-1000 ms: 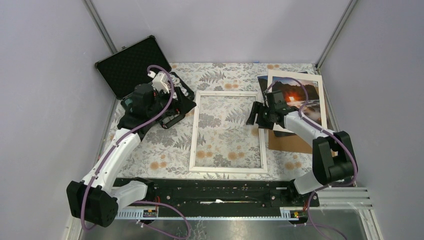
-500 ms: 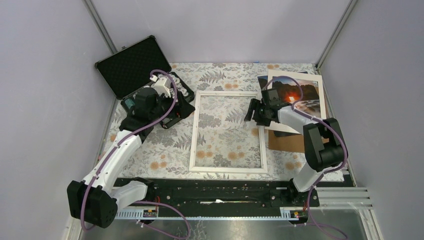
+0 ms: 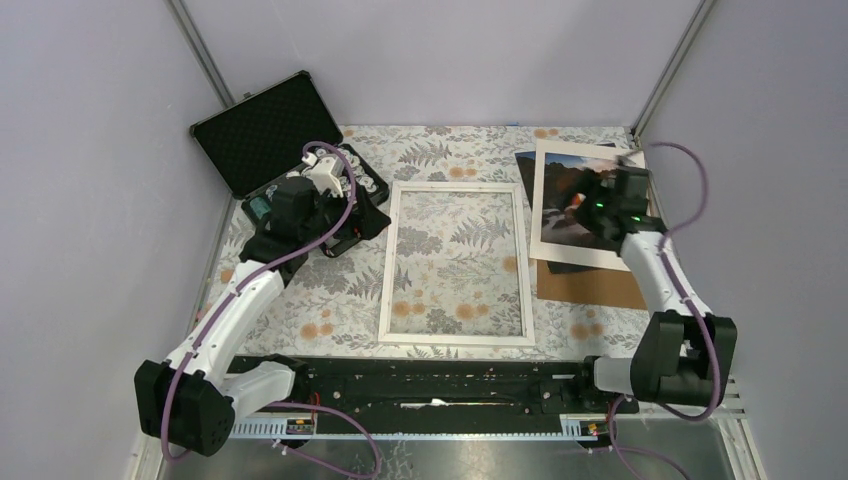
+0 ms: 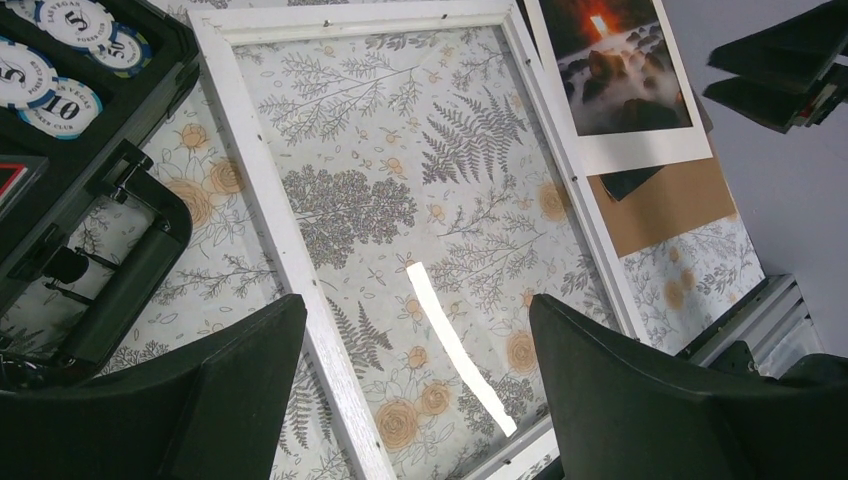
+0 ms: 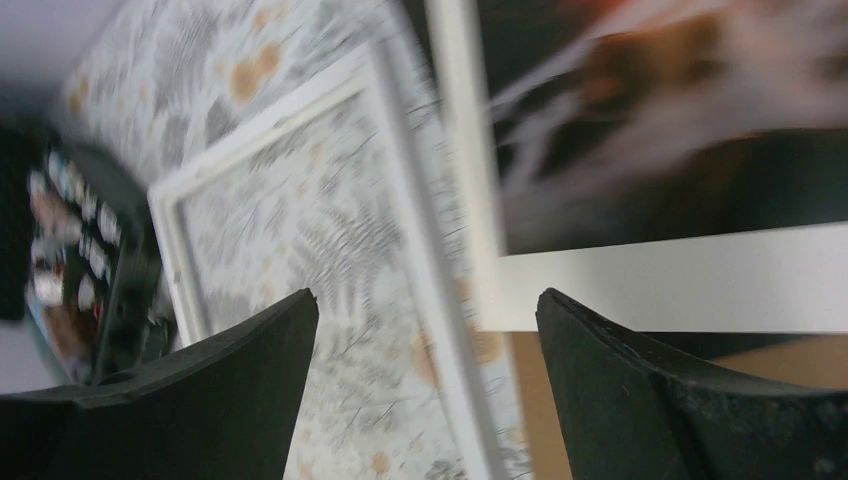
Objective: Put the photo into the frame
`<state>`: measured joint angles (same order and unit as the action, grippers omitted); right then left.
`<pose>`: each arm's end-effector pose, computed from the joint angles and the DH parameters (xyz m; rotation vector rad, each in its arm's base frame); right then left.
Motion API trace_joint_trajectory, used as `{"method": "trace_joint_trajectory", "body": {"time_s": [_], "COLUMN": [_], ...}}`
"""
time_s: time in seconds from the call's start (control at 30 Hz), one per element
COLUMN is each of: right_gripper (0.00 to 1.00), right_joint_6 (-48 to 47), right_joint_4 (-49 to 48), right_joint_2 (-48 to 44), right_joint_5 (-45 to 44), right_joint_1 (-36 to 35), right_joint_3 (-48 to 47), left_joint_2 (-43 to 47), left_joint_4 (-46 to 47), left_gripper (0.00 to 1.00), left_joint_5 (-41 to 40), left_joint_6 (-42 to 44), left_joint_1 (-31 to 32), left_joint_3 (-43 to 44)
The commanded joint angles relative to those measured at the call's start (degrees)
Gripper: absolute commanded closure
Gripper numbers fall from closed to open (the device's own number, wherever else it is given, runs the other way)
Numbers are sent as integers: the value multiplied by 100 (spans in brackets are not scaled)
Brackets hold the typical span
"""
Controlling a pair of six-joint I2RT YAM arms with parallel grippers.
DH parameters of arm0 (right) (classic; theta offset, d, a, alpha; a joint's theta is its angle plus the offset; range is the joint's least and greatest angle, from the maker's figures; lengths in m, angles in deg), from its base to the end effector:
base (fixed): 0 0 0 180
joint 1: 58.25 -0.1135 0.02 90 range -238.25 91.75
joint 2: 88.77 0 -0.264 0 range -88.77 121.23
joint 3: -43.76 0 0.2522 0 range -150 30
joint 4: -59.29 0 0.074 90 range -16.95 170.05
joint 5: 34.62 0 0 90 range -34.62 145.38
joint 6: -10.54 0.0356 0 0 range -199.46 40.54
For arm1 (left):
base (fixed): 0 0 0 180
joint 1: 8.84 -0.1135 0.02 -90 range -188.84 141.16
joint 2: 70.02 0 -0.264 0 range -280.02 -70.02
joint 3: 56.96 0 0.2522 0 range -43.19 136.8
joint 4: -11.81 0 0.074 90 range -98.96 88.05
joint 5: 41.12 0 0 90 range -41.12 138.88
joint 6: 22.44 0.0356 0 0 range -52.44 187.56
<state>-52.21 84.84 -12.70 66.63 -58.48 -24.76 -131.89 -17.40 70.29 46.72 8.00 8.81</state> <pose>0.2977 0.0081 0.2771 0.3949 2.1402 0.4876 0.2298 -0.0831 0.3177 0.1742 2.0628 -0.7881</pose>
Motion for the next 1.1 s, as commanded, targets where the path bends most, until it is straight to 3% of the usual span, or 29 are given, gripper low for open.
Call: {"method": "trace_joint_trajectory", "body": {"time_s": [0.0, 0.2, 0.5, 0.6, 0.8, 1.07], "right_gripper": [12, 11, 10, 10, 10, 10], "right_joint_6": [534, 1261, 1412, 1265, 962, 979], "right_joint_4": [-383, -983, -1678, -1852, -1307, -1578], "right_joint_2": [-422, -657, -544, -610, -578, 73], "right_joint_5": [1107, 1564, 358, -42, -1270, -801], "right_joint_1": [1517, 3108, 4324, 4365, 4365, 4365], "right_joint_3": [764, 1589, 1920, 1840, 1533, 1450], "left_joint_2": [67, 111, 125, 47, -85, -108], "left_joint_4": [207, 256, 248, 297, 296, 317], "left_gripper": [13, 13, 12, 12, 12, 12], "left_joint_5": [22, 11, 11, 69, 86, 47], "left_joint_6": [58, 63, 66, 45, 20, 19], "left_joint_1": [21, 56, 194, 263, 285, 292], "left_joint_3": [-41, -85, -87, -92, -86, -142]}}
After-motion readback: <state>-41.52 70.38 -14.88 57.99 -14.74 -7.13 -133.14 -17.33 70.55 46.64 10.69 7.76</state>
